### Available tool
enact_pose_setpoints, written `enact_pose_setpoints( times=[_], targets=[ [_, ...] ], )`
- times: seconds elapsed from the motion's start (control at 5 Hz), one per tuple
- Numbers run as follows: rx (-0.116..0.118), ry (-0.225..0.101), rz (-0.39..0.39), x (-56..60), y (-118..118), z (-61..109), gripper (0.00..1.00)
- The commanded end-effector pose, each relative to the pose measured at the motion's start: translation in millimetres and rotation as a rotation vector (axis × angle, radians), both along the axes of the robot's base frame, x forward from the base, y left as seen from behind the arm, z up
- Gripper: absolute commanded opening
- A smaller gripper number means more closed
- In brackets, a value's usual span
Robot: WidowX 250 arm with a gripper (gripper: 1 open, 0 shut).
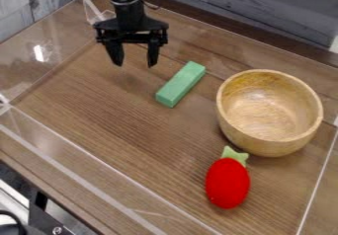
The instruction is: Remove the green block from the brown bowl and put it on the table
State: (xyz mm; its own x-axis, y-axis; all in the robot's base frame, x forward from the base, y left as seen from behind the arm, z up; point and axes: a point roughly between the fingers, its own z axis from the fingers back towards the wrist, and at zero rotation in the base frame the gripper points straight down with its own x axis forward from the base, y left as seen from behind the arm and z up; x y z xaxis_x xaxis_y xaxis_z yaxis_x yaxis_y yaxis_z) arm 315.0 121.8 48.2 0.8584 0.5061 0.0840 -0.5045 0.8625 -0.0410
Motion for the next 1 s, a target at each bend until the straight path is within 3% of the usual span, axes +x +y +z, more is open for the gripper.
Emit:
enact_pose_setpoints(
  times=[0.0, 0.8],
  targets=[
    [0.007, -0.051, -0.008, 5.0, 11, 21.4, 1.00],
    [-0.048, -0.050, -0.158, -13.1, 4, 33.4, 1.00]
  ],
)
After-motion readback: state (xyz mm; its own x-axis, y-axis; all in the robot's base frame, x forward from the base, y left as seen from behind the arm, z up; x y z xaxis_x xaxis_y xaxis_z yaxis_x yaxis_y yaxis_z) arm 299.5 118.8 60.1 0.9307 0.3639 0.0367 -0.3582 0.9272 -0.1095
